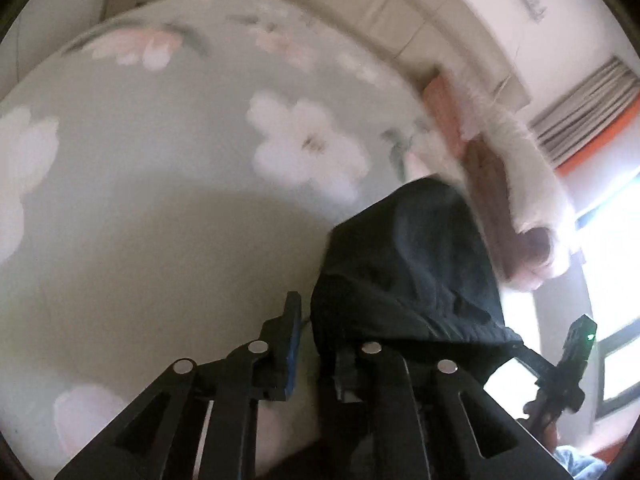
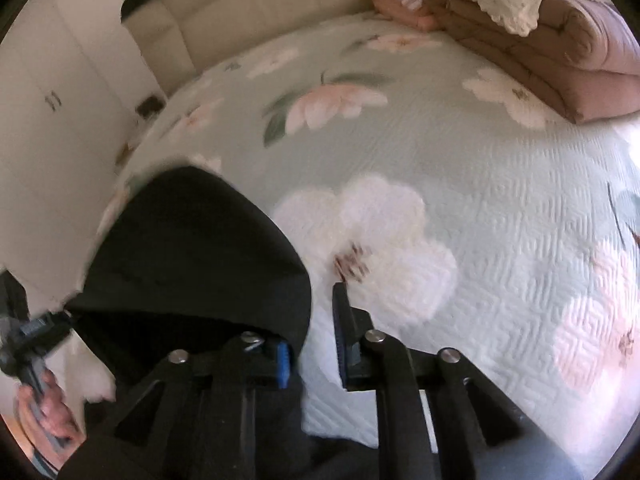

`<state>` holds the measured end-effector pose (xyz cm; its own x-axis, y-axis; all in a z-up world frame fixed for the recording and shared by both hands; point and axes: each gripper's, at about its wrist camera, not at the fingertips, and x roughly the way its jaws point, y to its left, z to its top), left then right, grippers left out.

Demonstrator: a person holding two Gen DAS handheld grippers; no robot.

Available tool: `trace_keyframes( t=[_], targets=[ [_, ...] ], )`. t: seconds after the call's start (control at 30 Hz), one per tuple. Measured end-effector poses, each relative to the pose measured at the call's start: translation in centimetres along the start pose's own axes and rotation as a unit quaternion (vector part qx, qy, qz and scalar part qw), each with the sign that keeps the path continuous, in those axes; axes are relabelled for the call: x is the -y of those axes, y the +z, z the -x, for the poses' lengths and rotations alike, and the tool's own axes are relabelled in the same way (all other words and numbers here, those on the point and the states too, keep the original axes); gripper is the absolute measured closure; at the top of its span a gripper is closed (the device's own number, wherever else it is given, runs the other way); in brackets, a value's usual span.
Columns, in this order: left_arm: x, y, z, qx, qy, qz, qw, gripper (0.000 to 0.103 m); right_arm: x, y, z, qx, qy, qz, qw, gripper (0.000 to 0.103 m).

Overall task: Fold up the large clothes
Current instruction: 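Grasp the jacket's hood with the left gripper while the right gripper grasps the hood too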

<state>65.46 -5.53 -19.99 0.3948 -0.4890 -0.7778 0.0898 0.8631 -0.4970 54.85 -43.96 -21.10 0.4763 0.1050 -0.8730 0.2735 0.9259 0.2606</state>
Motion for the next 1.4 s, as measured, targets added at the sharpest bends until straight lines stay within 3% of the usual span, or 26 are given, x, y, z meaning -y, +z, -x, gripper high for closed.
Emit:
trace_keyframes(
  t=[0.07,0.17,0.33,0.4,0.5,0.57,0.63,0.67,0.8,0.87,0.93,1.07,1.13,1.2,1.27,1.33,1.4],
  targets=[
    [-1.4,-0.9,-4.4,-0.058,0.045,0.001,0.9973,0.086,0.4,-1.0,-4.1,-0.058,-0.006,-0.006,0.998,0.086],
    [-1.1,-1.0,-3.2,-0.038,0.029,-0.016,0.9987,0.086,-0.4,-0.5,-2.9,-0.045,-0.017,0.017,0.999,0.085],
    [-0.2,-2.9,2.9,-0.007,0.005,-0.075,0.9972,0.083,-1.1,-1.5,2.6,-0.024,-0.007,0.057,0.998,0.070],
    [0.4,-3.6,6.0,0.006,0.010,-0.110,0.9939,0.082,-1.4,-1.5,5.5,-0.005,0.002,0.070,0.998,0.048],
    [2.6,-1.7,8.9,0.041,-0.002,-0.143,0.9888,0.079,-2.7,0.0,9.0,0.045,0.015,0.084,0.995,0.034],
    [4.7,-0.1,9.2,0.055,-0.014,-0.152,0.9867,0.072,-4.4,1.5,9.3,0.061,0.026,0.094,0.993,0.034],
    [6.8,1.5,7.5,0.058,-0.024,-0.156,0.9858,0.061,-5.9,2.8,7.4,0.054,0.015,0.106,0.993,0.034],
    [7.3,1.9,6.0,0.049,-0.028,-0.155,0.9862,0.060,-6.5,3.2,5.7,0.045,0.005,0.108,0.993,0.034],
    [6.9,0.9,-0.5,-0.038,-0.025,-0.144,0.9885,0.060,-5.8,2.3,-0.8,-0.039,0.021,0.083,0.996,0.037],
    [5.6,-0.9,-2.7,-0.072,-0.006,-0.144,0.9869,0.060,-4.4,0.3,-3.4,-0.078,0.010,0.077,0.994,0.039],
    [3.8,-2.1,-4.3,-0.094,-0.010,-0.122,0.9880,0.060,-4.1,-0.6,-4.4,-0.076,0.000,0.094,0.993,0.039],
    [2.6,-1.5,-3.1,-0.078,-0.043,-0.102,0.9908,0.060,-4.9,0.1,-3.6,-0.077,-0.006,0.130,0.989,0.034],
    [3.3,-0.9,0.2,-0.020,-0.077,-0.123,0.9892,0.060,-4.9,0.7,-1.7,-0.053,0.023,0.152,0.987,0.034],
    [3.9,0.1,4.0,0.031,-0.125,-0.146,0.9808,0.053,-4.7,1.6,0.7,-0.015,0.053,0.175,0.983,0.034],
    [4.2,1.8,6.1,0.060,-0.130,-0.164,0.9762,0.014,-4.7,3.1,1.4,0.004,0.047,0.198,0.979,0.030],
    [3.9,3.3,6.0,0.048,-0.132,-0.170,0.9755,0.012,-4.2,4.5,0.4,-0.012,0.065,0.196,0.978,0.027],
    [3.1,4.7,4.2,0.018,-0.113,-0.163,0.9799,0.012,-3.0,5.9,-1.4,-0.036,0.089,0.170,0.981,0.027]
  ],
)
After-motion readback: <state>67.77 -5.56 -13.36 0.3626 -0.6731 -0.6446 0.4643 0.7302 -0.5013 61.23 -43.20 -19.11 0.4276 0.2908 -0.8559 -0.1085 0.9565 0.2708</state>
